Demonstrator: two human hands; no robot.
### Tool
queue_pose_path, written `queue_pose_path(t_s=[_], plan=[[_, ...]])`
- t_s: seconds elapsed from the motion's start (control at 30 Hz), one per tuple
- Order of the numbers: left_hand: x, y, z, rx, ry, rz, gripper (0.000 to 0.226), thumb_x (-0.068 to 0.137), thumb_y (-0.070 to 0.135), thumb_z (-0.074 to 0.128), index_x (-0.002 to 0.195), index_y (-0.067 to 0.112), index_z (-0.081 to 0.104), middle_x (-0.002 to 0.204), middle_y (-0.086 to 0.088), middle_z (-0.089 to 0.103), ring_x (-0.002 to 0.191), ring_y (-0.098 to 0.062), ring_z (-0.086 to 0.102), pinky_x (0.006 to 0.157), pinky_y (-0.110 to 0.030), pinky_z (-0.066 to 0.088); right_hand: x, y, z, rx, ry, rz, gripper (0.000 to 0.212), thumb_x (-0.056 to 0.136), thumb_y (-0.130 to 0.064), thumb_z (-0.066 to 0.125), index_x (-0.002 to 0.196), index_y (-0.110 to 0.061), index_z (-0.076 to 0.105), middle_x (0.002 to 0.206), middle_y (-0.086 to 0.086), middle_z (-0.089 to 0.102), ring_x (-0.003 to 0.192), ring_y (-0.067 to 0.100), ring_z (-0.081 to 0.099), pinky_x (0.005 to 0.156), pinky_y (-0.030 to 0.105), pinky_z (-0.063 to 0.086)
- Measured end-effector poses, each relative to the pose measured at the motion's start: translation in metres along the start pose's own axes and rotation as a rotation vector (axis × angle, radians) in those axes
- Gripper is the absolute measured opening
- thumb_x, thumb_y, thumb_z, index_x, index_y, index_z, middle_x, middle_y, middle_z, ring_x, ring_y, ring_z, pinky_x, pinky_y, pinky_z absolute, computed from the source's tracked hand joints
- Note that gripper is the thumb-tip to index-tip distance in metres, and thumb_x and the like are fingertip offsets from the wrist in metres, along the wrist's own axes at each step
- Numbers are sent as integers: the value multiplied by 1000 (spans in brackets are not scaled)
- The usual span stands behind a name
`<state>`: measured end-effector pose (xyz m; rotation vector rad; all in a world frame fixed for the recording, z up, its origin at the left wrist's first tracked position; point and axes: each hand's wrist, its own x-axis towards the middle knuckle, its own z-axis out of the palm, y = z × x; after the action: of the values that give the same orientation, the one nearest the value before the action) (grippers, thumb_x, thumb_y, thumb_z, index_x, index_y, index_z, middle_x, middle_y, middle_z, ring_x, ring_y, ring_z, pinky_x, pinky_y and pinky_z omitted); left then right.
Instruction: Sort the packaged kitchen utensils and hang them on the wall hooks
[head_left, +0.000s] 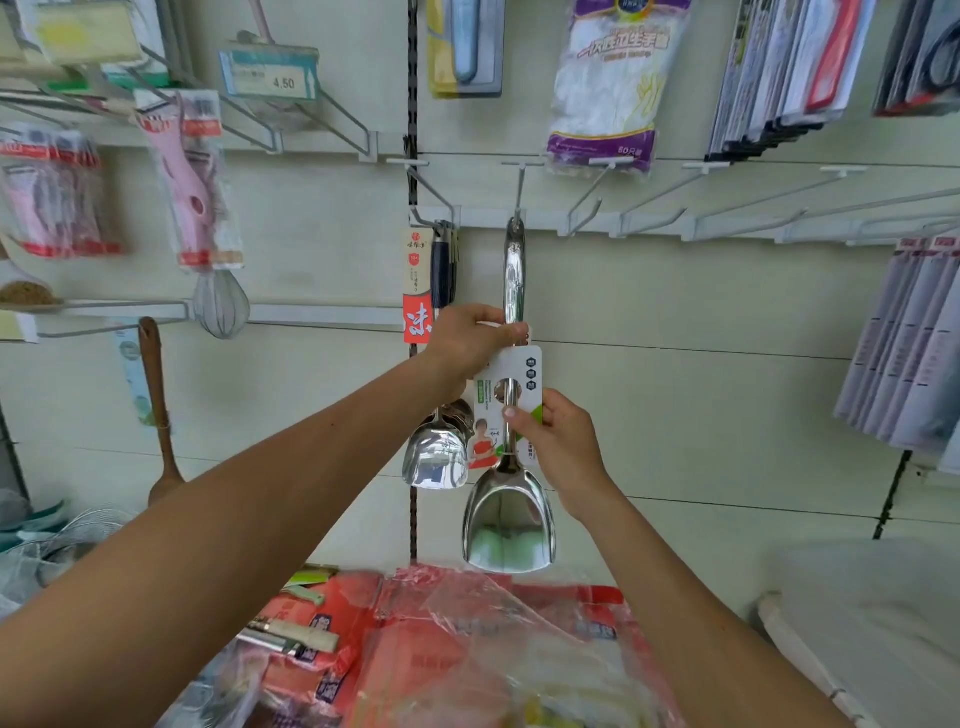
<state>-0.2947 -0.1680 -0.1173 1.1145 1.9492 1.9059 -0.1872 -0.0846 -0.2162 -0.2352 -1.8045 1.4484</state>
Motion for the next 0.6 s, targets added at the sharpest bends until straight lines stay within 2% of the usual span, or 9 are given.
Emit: queue_pose_path(t_s=[0.03, 0.1, 0.17, 0.23, 0.3, 0.43, 0.6], plan=[[6, -2, 1, 12, 2, -1, 36, 83, 25, 77, 111, 5, 64, 96, -13, 73, 75, -20, 71, 58, -27, 58, 6, 2, 0, -19, 9, -3, 11, 90, -13, 69, 101, -14, 69, 85, 4, 73, 78, 18, 68, 74, 32, 54], [16, -5, 2, 16, 1, -7, 36, 83, 24, 76, 111, 4, 65, 92, -10, 73, 68, -15, 70, 52, -23, 54, 17, 10, 1, -48, 29, -11, 16, 87, -23, 72, 97, -12, 67, 93, 21, 69, 82, 37, 64, 79, 47, 55], [27, -9, 4, 11, 5, -16, 37, 84, 24, 76, 113, 4, 64, 86, -7, 73, 63, -12, 70, 49, -22, 52, 30, 18, 1, -57, 29, -9, 20, 85, -27, 73, 96, -11, 65, 96, 29, 65, 81, 42, 61, 79, 49, 54], [40, -14, 6, 11, 12, -30, 39, 83, 24, 77, 114, 5, 63, 85, -7, 74, 66, -15, 72, 51, -24, 54, 42, 25, 1, -51, 24, -10, 10, 88, -20, 72, 93, -15, 66, 93, 28, 65, 76, 27, 60, 74, 41, 53], [53, -20, 7, 16, 15, -32, 40, 83, 25, 77, 115, 5, 62, 88, -9, 75, 71, -20, 73, 55, -26, 55, 55, 32, 0, -32, 18, -6, 7, 90, -15, 70, 95, -18, 67, 99, 26, 68, 81, 23, 63, 77, 41, 55], [74, -26, 11, 31, 29, -31, 39, 82, 25, 78, 113, 7, 62, 86, -6, 74, 71, -18, 73, 58, -28, 57, 81, 47, -1, -43, 32, 4, 11, 89, -19, 71, 99, -14, 68, 102, 30, 65, 93, 44, 65, 84, 54, 54], [95, -30, 17, 36, 44, -47, 39, 83, 22, 77, 115, 6, 61, 74, 1, 71, 56, -6, 68, 49, -21, 52, 108, 62, -5, -37, 33, 36, 11, 89, -18, 71, 99, -14, 67, 98, 25, 68, 95, 42, 66, 82, 53, 56]])
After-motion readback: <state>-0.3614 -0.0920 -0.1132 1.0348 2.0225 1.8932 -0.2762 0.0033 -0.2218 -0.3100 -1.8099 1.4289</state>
